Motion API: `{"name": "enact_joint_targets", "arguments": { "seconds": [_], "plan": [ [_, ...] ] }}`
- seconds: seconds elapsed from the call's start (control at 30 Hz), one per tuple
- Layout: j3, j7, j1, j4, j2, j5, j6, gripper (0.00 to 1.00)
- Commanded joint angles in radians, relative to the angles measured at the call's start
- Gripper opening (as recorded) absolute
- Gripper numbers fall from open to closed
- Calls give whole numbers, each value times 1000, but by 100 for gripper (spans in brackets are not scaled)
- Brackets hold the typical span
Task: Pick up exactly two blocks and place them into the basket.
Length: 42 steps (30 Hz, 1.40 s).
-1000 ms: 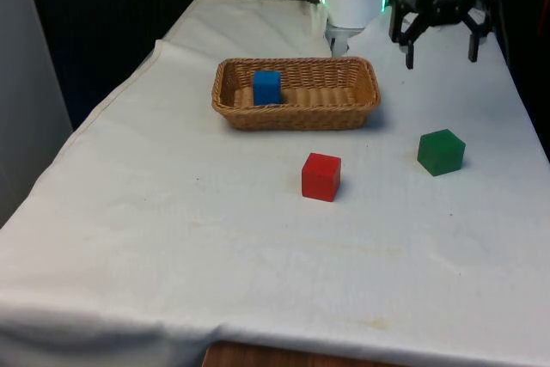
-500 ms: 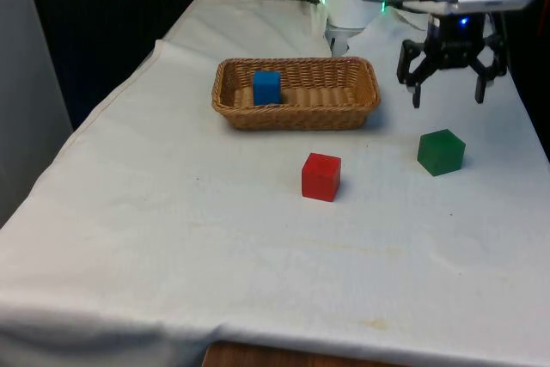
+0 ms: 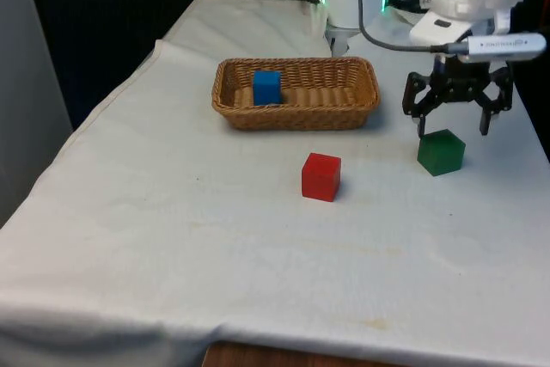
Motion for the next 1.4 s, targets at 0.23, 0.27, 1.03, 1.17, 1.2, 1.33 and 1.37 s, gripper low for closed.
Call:
{"name": "enact_joint_targets", "arguments": {
  "seconds": [0.23, 0.27, 1.03, 1.17, 1.2, 1.33, 1.37],
  "plan": [
    [2, 14, 5, 24, 56, -7, 3, 100],
    [2, 14, 6, 27, 61, -9, 2, 100],
    [2, 11, 6, 52, 95, -19, 2, 13],
    [2, 11, 6, 52, 96, -18, 2, 13],
    [2, 11, 6, 52, 96, -18, 2, 13],
    [1, 10, 5, 49, 90, -19, -1, 13],
    [0, 8, 4, 41, 76, -19, -6, 13]
  ]
}}
